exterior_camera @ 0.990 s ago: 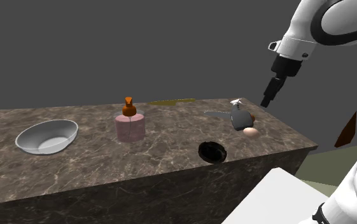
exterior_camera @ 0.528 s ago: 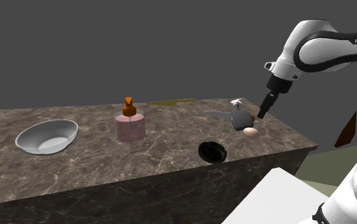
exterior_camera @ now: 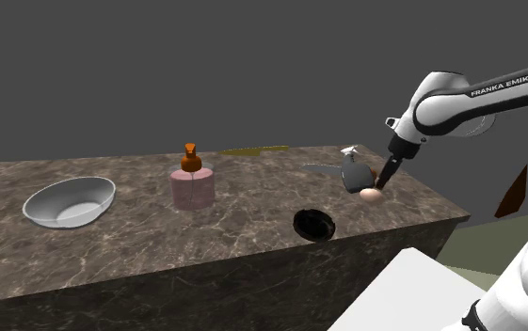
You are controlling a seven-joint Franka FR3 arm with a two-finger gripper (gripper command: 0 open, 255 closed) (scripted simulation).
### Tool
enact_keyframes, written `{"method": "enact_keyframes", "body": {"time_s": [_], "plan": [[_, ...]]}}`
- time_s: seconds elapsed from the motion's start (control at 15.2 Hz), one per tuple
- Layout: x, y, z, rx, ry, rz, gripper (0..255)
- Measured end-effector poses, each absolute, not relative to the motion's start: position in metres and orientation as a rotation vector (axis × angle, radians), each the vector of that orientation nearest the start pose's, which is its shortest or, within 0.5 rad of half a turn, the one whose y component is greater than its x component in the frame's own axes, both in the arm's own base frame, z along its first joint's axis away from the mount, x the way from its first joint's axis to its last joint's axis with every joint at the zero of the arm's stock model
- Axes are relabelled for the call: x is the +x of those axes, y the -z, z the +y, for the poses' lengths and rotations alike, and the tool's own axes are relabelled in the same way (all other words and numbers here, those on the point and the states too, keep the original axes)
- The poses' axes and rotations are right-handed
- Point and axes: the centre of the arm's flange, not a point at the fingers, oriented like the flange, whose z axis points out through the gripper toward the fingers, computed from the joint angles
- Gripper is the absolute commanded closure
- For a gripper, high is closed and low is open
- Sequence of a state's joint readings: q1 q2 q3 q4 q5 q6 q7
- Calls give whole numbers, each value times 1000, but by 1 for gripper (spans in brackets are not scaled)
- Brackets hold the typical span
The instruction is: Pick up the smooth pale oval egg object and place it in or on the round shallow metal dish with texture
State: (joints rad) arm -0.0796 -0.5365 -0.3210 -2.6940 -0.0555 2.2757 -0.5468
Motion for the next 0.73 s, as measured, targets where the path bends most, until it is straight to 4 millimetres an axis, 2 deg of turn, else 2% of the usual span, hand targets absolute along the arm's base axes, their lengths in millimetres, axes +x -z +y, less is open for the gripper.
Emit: {"method": "enact_keyframes", "body": {"time_s": [0.2,0.73], "plan": [[352,-374,-160,-3046,225,-336,0],[358,-335,-161,-3046,227,-337,0]]}}
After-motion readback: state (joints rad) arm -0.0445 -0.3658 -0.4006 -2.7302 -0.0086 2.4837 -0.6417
